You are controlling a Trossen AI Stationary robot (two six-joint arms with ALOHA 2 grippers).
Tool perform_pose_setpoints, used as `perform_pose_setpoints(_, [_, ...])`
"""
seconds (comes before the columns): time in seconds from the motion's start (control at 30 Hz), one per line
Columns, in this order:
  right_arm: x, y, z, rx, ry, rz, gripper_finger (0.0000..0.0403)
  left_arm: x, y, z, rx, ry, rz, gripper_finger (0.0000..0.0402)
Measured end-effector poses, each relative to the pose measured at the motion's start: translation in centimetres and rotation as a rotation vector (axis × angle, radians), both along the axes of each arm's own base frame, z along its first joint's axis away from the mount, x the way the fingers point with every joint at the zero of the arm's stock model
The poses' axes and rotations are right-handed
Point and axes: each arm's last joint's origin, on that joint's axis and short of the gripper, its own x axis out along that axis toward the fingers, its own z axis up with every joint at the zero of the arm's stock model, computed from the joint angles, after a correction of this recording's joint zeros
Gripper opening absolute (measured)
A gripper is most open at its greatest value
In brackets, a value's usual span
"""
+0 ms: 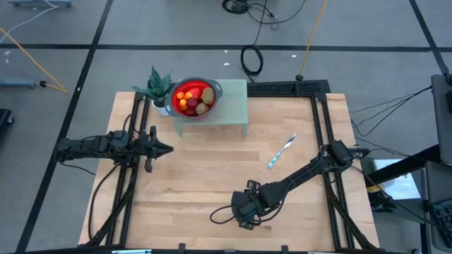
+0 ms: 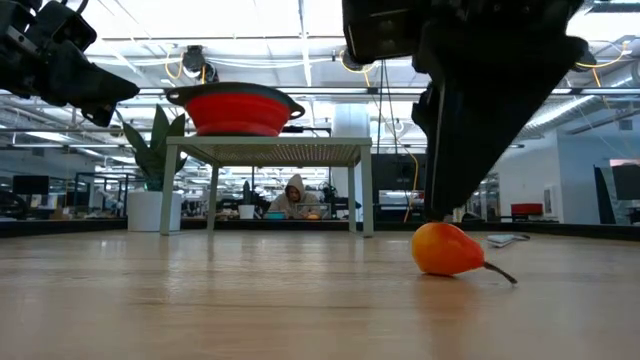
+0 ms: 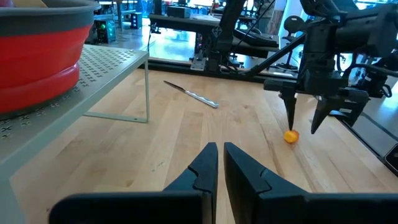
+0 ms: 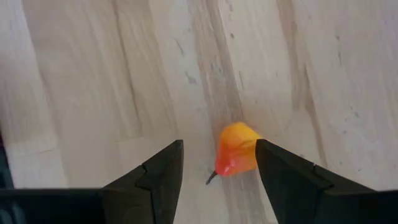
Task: Pick & Place Fruit
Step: Put the pear into the red strainer bowl on the shelf
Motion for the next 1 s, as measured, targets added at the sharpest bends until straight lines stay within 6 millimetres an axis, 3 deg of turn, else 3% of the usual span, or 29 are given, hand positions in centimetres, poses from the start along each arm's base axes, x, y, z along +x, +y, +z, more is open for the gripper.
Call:
perform_pose_setpoints(0.3, [-0.2, 0.0, 0.7, 0.007, -0.008, -0.004, 0.0196, 0.0, 0.0, 0.0, 0.001, -0.001, 0.005, 0.0026])
perform_pose_setpoints(1.0, [0.9, -0.2, -1.5, -0.037, -0.016, 0.018, 0.0196, 0.0, 0.0, 0.0, 0.003, 0.002, 0.007, 0.0026])
